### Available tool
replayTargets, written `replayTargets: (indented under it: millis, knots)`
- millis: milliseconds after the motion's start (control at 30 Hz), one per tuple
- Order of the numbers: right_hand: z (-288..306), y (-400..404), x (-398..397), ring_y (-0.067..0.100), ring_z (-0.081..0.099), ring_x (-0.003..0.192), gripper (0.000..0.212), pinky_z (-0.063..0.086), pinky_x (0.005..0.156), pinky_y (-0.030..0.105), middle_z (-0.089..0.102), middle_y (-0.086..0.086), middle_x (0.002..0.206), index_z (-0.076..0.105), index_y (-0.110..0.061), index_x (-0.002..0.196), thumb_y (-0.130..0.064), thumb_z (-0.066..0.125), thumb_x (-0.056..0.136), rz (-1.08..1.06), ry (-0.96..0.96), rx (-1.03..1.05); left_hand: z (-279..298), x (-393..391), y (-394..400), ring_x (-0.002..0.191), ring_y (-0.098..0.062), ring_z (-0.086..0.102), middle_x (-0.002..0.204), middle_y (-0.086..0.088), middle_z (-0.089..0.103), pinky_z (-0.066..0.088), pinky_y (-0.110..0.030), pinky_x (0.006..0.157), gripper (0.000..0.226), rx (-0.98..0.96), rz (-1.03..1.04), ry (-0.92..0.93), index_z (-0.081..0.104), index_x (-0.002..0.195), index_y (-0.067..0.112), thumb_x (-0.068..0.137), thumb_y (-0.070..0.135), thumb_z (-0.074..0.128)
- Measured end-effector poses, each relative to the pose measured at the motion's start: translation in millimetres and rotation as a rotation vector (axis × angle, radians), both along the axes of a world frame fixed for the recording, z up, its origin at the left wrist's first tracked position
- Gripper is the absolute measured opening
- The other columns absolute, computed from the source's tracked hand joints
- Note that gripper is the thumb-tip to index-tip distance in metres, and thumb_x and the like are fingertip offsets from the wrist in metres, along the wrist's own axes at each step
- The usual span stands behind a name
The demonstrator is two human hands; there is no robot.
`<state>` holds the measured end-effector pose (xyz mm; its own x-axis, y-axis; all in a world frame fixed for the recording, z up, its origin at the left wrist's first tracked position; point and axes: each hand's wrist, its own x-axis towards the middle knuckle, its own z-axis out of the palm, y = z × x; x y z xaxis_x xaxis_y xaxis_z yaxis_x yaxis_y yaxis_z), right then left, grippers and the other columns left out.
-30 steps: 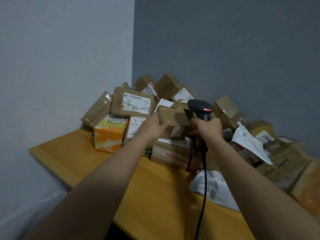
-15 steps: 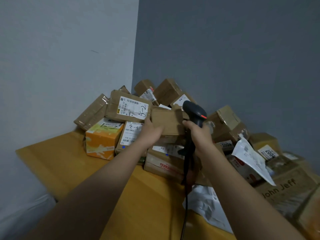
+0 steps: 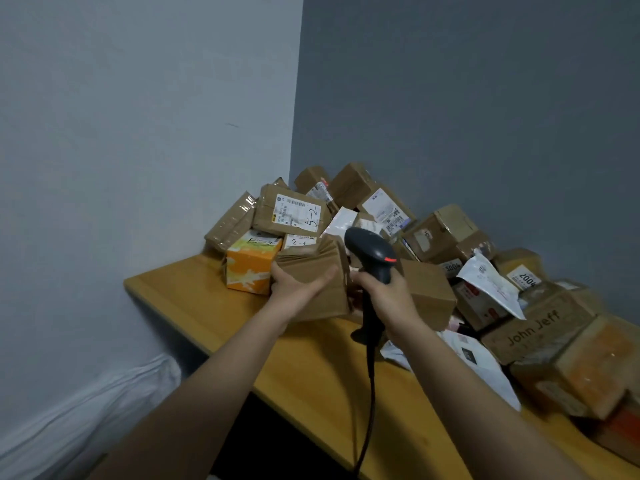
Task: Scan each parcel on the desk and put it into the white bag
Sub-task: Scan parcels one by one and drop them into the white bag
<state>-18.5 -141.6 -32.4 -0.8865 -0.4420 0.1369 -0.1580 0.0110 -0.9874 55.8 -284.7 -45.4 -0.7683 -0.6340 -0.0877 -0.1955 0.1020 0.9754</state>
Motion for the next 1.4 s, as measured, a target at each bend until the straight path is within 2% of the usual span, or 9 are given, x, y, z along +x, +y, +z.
replayTargets:
  millis: [233,400,567,700,800,900,1067,1267,1400]
  knots:
    - [-31.6,2.4,21.6,0.032,0.071,0.094,0.014,0.056,0.09,0.051,0.072,0.017,0.1,0.066,-0.007,0.1,-0.013,0.069,0.087,0.034,-0.155,-0.044,-23.1,23.2,-4.6,0.134,-0.034,0.034,0.148,-0.015,0.031,0.038,-0.044,0.105,0.118,-0.041,0.255,-0.024,-0.003,0.151,0.022,0.07,0.045,0.08]
    - [-41.6,11.0,16.8,0.03,0.071,0.094,0.023,0.058,0.085,0.044,0.072,0.018,0.105,0.062,-0.004,0.112,-0.013,0.066,0.091,0.008,-0.244,-0.051,-42.6,33.2,-20.3,0.102,-0.021,0.056,0.123,-0.004,0.057,0.043,-0.03,0.075,0.062,-0.12,0.075,-0.14,0.031,0.145,0.017,0.092,0.029,0.061]
    - [-48.8,20.1,6.6,0.03,0.068,0.101,0.02,0.053,0.095,0.05,0.071,0.015,0.107,0.062,-0.014,0.109,-0.014,0.068,0.09,-0.042,-0.275,-0.055,-51.1,43.1,-16.9,0.131,-0.022,0.034,0.145,0.0,0.036,0.041,-0.04,0.099,0.047,-0.581,0.003,-0.147,0.043,0.137,0.033,0.094,0.05,0.05]
    - [-51.8,30.9,1.6,0.031,0.068,0.1,0.027,0.056,0.088,0.045,0.07,0.015,0.107,0.061,-0.008,0.115,-0.011,0.068,0.089,-0.046,-0.279,-0.057,-47.9,47.2,15.9,0.14,-0.026,0.014,0.152,-0.001,0.02,0.025,-0.049,0.112,0.076,-1.008,-0.133,-0.284,0.039,0.139,0.03,0.08,0.078,0.044]
    - [-53.4,36.4,1.3,0.031,0.069,0.1,0.029,0.057,0.083,0.041,0.07,0.015,0.107,0.061,-0.007,0.117,-0.011,0.068,0.089,-0.043,-0.247,-0.022,-53.7,37.5,29.1,0.142,-0.036,0.006,0.158,-0.007,0.002,0.024,-0.058,0.11,0.095,-0.978,-0.176,-0.566,0.024,0.144,0.028,0.071,0.084,0.047]
    - [-51.4,42.0,1.4,0.028,0.07,0.095,0.028,0.058,0.079,0.039,0.07,0.014,0.104,0.061,-0.008,0.115,-0.01,0.069,0.088,-0.054,-0.235,-0.003,-58.1,30.6,25.7,0.139,-0.035,0.017,0.155,-0.007,0.015,0.034,-0.053,0.105,0.079,-0.926,-0.134,-0.46,0.027,0.14,0.029,0.078,0.07,0.054]
    - [-42.2,55.7,-1.9,0.031,0.067,0.083,0.014,0.055,0.084,0.054,0.07,0.018,0.093,0.063,-0.007,0.1,-0.01,0.069,0.088,-0.103,-0.203,-0.008,-62.6,28.4,-10.5,0.11,-0.022,0.058,0.122,0.003,0.059,0.047,-0.041,0.095,0.07,-0.028,-0.046,-0.149,0.045,0.136,0.027,0.08,0.068,0.038]
    - [-42.7,55.5,0.6,0.028,0.069,0.083,0.012,0.056,0.084,0.05,0.069,0.017,0.094,0.063,-0.006,0.099,-0.008,0.068,0.088,-0.106,-0.208,-0.005,-66.1,29.9,-20.9,0.131,-0.019,0.042,0.146,0.002,0.042,0.04,-0.031,0.097,0.04,-0.461,0.08,0.047,0.043,0.142,0.029,0.103,0.035,0.037]
    - [-45.4,51.4,1.3,0.028,0.071,0.085,0.022,0.059,0.069,0.037,0.07,0.019,0.1,0.063,-0.004,0.107,-0.008,0.07,0.086,-0.081,-0.215,0.009,-47.1,28.0,-14.4,0.103,-0.01,0.052,0.122,0.006,0.056,0.046,-0.027,0.078,0.037,-0.694,-0.045,-0.024,0.063,0.123,0.023,0.102,0.012,0.034]
